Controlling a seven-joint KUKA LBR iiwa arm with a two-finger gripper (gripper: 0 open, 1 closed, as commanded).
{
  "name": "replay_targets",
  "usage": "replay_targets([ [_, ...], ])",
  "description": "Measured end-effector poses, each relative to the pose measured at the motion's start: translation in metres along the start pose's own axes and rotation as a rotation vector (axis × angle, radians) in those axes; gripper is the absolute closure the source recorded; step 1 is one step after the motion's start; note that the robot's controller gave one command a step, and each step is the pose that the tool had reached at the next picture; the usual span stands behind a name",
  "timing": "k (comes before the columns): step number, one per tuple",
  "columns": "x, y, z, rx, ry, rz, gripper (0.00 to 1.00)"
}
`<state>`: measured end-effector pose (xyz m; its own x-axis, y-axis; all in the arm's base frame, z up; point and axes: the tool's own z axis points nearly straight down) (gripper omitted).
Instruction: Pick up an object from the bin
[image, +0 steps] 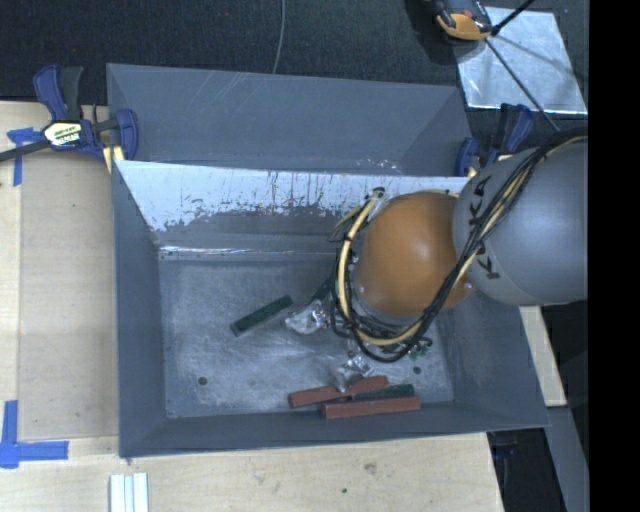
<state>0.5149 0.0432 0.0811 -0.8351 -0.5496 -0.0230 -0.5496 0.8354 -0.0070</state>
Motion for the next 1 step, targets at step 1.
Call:
replay_targets([
  [1,0.0000,0.0000,0.0000,0.000,0.000,0.001,0.00],
])
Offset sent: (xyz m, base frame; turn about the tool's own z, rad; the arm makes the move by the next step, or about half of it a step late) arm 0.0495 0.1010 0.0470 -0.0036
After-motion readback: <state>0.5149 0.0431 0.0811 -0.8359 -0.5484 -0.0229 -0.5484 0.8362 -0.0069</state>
